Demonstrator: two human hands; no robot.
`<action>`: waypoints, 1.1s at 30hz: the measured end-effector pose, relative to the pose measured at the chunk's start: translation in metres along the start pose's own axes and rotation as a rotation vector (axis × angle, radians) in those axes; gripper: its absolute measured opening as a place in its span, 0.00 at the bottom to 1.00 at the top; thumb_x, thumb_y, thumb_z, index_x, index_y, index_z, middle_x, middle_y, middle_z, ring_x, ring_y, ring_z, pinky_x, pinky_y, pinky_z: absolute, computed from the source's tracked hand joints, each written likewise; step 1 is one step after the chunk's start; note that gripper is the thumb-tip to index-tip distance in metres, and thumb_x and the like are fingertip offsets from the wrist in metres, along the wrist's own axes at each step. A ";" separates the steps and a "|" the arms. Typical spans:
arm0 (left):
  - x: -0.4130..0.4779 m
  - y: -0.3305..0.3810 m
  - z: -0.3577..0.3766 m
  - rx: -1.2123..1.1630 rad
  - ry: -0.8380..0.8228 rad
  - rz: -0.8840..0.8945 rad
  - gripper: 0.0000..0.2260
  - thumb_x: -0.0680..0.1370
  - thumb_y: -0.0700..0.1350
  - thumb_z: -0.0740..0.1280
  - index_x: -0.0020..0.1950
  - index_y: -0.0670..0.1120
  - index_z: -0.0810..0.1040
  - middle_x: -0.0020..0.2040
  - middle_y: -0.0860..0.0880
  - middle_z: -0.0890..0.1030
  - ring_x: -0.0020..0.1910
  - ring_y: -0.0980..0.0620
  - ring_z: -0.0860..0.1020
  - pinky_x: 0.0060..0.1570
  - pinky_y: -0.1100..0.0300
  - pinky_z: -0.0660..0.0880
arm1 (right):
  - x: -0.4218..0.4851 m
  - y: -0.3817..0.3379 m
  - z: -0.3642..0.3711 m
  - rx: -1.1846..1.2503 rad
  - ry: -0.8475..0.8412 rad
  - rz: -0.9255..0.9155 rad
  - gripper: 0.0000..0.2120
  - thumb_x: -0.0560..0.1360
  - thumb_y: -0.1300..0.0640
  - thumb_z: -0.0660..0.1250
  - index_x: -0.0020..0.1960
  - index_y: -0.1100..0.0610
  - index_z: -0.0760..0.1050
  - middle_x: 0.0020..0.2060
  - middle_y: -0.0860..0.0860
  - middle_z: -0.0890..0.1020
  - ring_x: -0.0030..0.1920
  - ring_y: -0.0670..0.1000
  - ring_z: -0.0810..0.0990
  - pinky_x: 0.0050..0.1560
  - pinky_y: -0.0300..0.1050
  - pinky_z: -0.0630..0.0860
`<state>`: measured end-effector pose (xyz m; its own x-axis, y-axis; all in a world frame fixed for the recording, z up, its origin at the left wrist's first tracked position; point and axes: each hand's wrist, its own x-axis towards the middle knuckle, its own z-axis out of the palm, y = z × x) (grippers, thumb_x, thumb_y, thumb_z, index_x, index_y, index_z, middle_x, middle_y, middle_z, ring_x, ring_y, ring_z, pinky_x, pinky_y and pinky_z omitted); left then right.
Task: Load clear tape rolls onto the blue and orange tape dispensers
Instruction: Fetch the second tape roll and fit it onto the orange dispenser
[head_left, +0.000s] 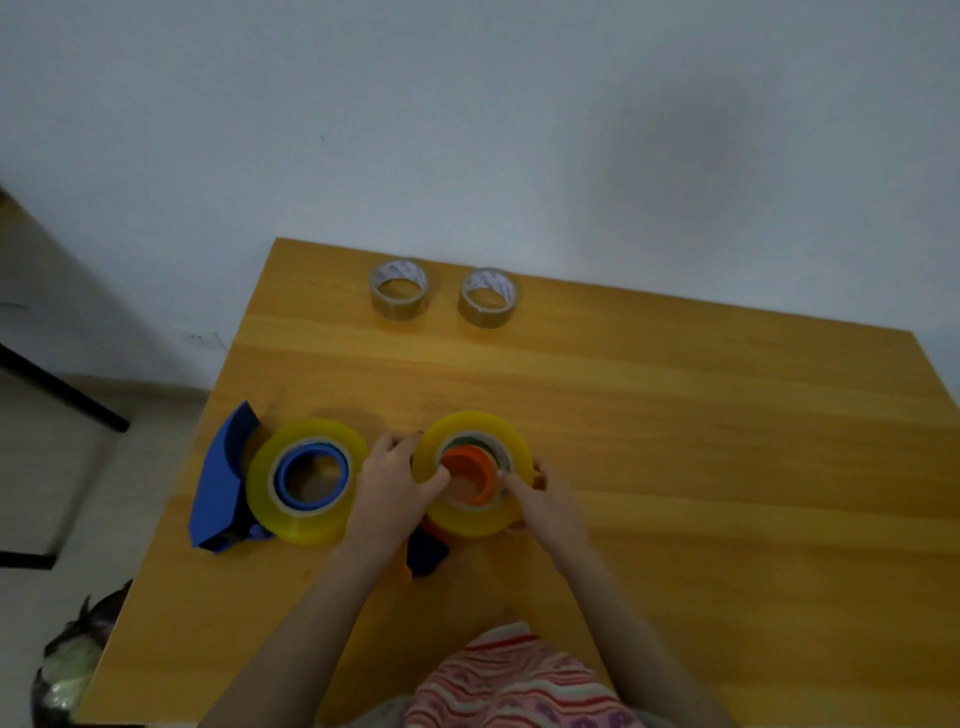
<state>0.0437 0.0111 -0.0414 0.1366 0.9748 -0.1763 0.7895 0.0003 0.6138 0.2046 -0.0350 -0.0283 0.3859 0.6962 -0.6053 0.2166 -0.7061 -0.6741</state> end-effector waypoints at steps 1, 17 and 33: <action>0.000 -0.002 -0.001 0.005 0.004 -0.005 0.23 0.76 0.53 0.65 0.67 0.42 0.72 0.58 0.44 0.72 0.41 0.55 0.69 0.40 0.64 0.66 | 0.001 -0.001 0.002 0.001 -0.008 -0.012 0.33 0.75 0.46 0.66 0.75 0.54 0.59 0.70 0.55 0.67 0.64 0.57 0.73 0.45 0.48 0.82; 0.007 -0.003 -0.010 0.043 -0.006 -0.102 0.26 0.76 0.52 0.65 0.72 0.44 0.66 0.65 0.42 0.67 0.50 0.47 0.76 0.42 0.61 0.73 | 0.023 -0.008 0.010 -0.114 -0.055 -0.129 0.36 0.71 0.40 0.68 0.72 0.54 0.63 0.65 0.53 0.73 0.62 0.54 0.74 0.55 0.53 0.79; 0.004 -0.005 0.012 0.313 -0.011 -0.041 0.23 0.80 0.57 0.56 0.73 0.51 0.61 0.65 0.46 0.68 0.56 0.51 0.76 0.41 0.63 0.75 | 0.033 -0.001 -0.010 -0.160 0.042 -0.185 0.13 0.77 0.52 0.65 0.58 0.55 0.79 0.50 0.51 0.82 0.48 0.47 0.79 0.45 0.38 0.73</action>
<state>0.0479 0.0127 -0.0546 0.1063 0.9729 -0.2052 0.9400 -0.0311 0.3399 0.2262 -0.0125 -0.0429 0.3624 0.8118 -0.4579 0.4252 -0.5812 -0.6938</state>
